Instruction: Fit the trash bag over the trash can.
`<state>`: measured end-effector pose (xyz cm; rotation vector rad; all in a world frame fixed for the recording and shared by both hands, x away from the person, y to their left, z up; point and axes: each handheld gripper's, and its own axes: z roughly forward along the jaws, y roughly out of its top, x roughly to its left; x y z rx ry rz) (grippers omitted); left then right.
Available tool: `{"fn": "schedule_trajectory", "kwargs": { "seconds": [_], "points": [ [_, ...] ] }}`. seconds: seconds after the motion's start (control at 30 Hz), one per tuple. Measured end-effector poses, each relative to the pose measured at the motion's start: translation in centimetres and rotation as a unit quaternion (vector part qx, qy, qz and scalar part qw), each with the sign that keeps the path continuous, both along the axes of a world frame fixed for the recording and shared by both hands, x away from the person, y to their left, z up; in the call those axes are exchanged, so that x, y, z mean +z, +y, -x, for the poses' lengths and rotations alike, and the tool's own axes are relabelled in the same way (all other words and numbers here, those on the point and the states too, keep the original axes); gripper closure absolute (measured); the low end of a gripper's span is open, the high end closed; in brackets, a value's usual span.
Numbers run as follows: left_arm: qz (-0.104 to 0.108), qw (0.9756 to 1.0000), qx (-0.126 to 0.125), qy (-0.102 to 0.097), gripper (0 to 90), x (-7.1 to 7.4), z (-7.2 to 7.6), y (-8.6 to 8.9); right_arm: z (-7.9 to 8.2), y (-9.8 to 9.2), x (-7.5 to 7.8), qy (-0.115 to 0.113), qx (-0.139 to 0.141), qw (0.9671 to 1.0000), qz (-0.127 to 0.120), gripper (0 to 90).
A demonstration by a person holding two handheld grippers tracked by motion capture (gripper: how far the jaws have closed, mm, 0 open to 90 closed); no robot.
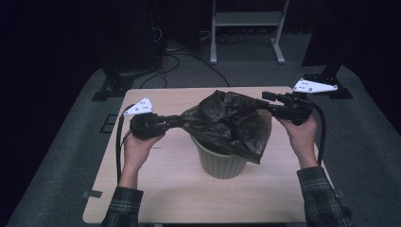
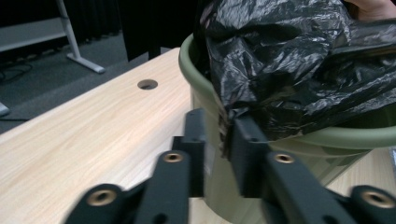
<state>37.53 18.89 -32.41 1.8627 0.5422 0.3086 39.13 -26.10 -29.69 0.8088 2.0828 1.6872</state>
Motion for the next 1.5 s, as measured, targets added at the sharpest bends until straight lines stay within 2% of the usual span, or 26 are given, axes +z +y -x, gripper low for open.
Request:
{"fn": "schedule_trajectory", "kwargs": {
  "seconds": [0.13,0.33,0.47,0.53,0.67,0.83,0.9,0.97,1.07,1.1,1.13,1.2,1.23,1.3,1.37,1.4,1.43,1.5],
  "points": [
    [0.002,0.9999,-0.001,-0.017,57.5,1.0,0.9,0.1,0.4,1.0,0.2,-0.014,0.020,0.9996,0.016,40.6],
    [0.004,0.9990,-0.011,-0.044,48.5,2.8,2.3,-0.2,0.2,1.9,0.1,-0.016,0.021,0.9989,0.039,38.9],
    [-0.012,0.9983,-0.013,-0.055,45.5,3.2,2.5,-1.0,0.0,2.8,0.0,-0.017,0.028,0.9981,0.052,38.0],
    [-0.019,0.9981,-0.009,-0.058,45.5,3.1,2.2,-1.4,0.0,3.3,-0.1,-0.020,0.023,0.9975,0.063,38.2],
    [-0.021,0.9984,-0.005,-0.052,50.1,2.7,1.4,-1.8,-0.4,4.0,-0.4,-0.023,0.007,0.9970,0.074,39.1],
    [-0.017,0.9987,-0.006,-0.048,65.3,2.5,0.5,-1.9,-1.4,4.4,-0.5,-0.020,-0.008,0.9965,0.081,36.1],
    [-0.016,0.9988,-0.008,-0.047,72.8,2.4,0.1,-1.9,-1.8,4.5,-0.5,-0.021,-0.022,0.9953,0.092,33.3],
    [-0.015,0.9989,-0.008,-0.044,76.8,2.4,-0.4,-2.1,-2.5,4.4,-0.6,-0.014,-0.025,0.9953,0.092,34.6],
    [-0.016,0.9989,-0.012,-0.043,82.0,2.3,-1.0,-2.3,-3.5,4.1,-0.9,0.003,-0.013,0.9964,0.084,52.7],
    [-0.015,0.9989,-0.013,-0.042,83.6,2.3,-1.2,-2.4,-3.9,3.9,-1.1,0.015,-0.004,0.9967,0.080,65.1],
    [-0.015,0.9990,-0.014,-0.041,84.7,2.2,-1.4,-2.5,-4.1,3.8,-1.2,0.023,0.003,0.9966,0.079,71.6],
    [-0.013,0.9991,-0.010,-0.040,85.5,2.0,-1.8,-2.6,-4.4,3.7,-1.4,0.029,0.007,0.9969,0.073,86.1],
    [-0.012,0.9992,-0.009,-0.038,85.8,1.9,-2.0,-2.6,-4.5,3.6,-1.4,0.032,0.012,0.9971,0.068,89.9],
    [-0.011,0.9993,-0.006,-0.034,86.2,1.7,-2.4,-2.5,-4.6,3.4,-1.5,0.040,0.015,0.9974,0.058,90.0],
    [-0.010,0.9994,-0.003,-0.031,86.2,1.6,-2.7,-2.4,-4.6,3.1,-1.4,0.038,0.012,0.9975,0.058,89.2],
    [-0.011,0.9994,-0.002,-0.032,86.2,1.5,-2.8,-2.3,-4.5,2.9,-1.4,0.032,0.009,0.9980,0.054,75.9],
    [-0.011,0.9994,-0.002,-0.032,86.1,1.5,-2.9,-2.3,-4.5,2.7,-1.3,0.031,-0.002,0.9983,0.050,68.1],
    [-0.011,0.9995,0.001,-0.030,86.2,1.4,-3.0,-2.2,-4.6,2.1,-1.1,0.028,-0.007,0.9987,0.041,55.5]
  ]
}}
